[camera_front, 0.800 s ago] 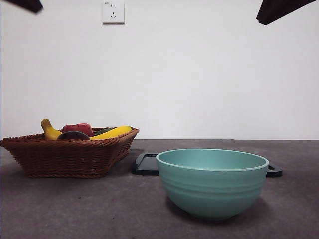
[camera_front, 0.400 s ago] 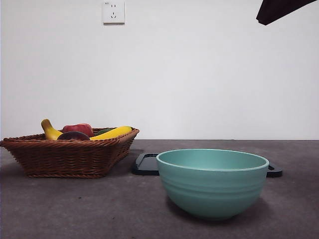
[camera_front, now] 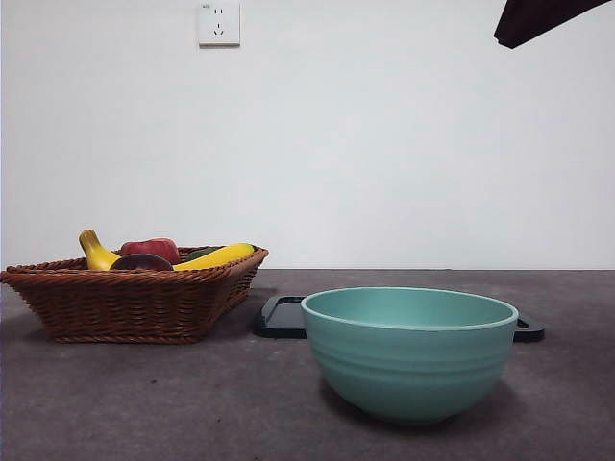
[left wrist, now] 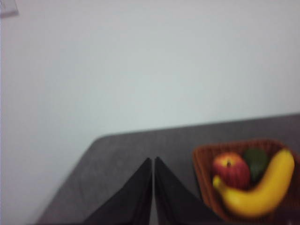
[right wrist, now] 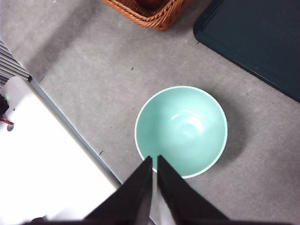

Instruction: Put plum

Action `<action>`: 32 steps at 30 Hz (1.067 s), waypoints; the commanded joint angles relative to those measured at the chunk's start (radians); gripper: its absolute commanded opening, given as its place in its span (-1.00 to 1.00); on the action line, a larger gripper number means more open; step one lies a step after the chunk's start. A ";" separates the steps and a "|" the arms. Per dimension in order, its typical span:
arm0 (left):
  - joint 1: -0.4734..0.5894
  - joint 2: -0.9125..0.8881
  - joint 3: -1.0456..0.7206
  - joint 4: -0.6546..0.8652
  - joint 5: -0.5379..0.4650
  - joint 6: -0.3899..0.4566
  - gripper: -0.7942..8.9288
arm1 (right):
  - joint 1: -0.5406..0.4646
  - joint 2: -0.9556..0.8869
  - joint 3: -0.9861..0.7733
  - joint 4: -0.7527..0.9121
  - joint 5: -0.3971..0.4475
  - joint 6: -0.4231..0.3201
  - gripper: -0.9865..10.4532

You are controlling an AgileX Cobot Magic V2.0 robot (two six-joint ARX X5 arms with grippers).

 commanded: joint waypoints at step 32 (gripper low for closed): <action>0.001 -0.190 -0.243 -0.218 -0.003 -0.068 -0.82 | 0.009 0.005 0.016 0.010 -0.002 -0.011 -0.82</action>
